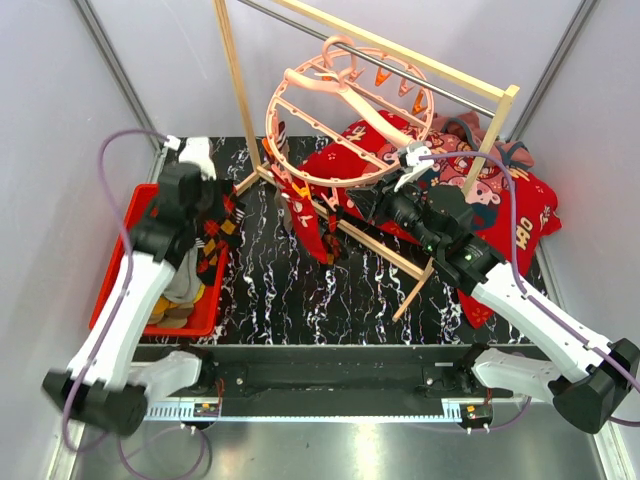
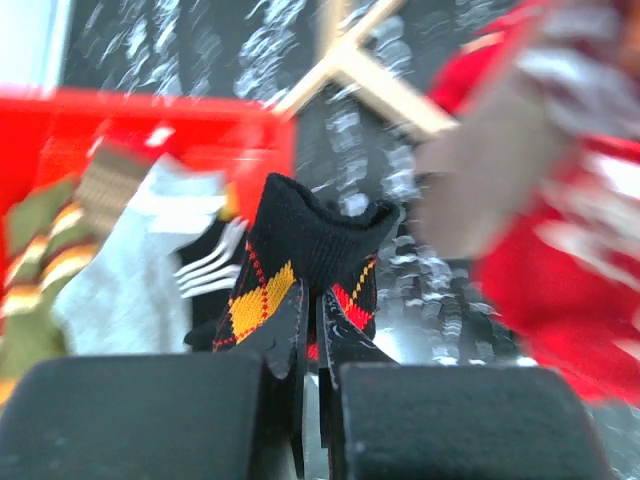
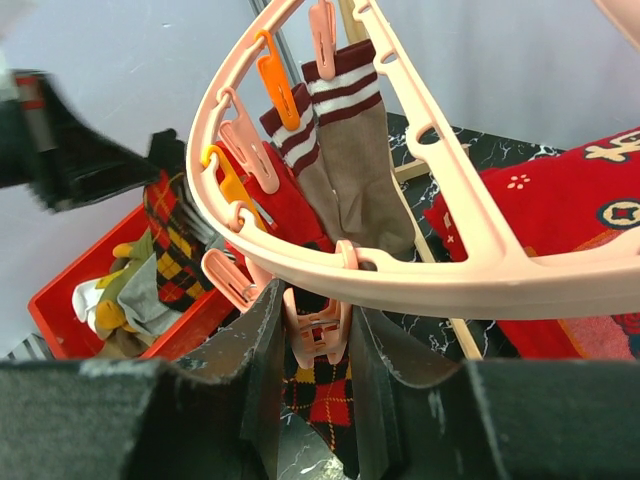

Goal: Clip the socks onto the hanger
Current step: Pick up the sock from the bin.

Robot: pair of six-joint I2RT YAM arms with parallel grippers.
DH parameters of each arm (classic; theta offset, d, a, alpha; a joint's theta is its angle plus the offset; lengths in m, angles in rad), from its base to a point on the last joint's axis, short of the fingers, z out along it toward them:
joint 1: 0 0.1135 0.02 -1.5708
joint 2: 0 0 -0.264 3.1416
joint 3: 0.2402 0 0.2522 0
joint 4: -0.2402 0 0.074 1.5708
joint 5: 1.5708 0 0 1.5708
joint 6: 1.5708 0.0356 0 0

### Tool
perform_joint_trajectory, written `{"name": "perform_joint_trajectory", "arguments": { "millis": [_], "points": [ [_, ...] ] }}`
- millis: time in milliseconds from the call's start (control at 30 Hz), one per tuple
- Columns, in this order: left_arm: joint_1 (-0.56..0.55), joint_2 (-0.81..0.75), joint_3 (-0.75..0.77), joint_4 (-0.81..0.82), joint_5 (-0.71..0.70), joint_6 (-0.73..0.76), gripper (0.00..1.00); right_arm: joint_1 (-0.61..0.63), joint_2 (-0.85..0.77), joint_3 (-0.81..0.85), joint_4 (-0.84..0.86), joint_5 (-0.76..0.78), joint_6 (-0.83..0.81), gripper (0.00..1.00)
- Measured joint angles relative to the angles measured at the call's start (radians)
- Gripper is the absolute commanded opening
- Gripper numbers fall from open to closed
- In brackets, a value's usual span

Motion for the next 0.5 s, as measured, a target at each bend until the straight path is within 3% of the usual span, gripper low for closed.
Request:
{"name": "perform_joint_trajectory", "arguments": {
  "millis": [233, 500],
  "points": [
    [-0.160, -0.250, -0.096, 0.158, 0.096, -0.002, 0.00, 0.000, 0.000, 0.000, -0.008, 0.001, 0.024, 0.00],
    [-0.322, -0.357, -0.155, 0.366, 0.261, -0.063, 0.00, 0.000, 0.000, 0.031, -0.054, 0.002, 0.046, 0.00]
  ]
}}
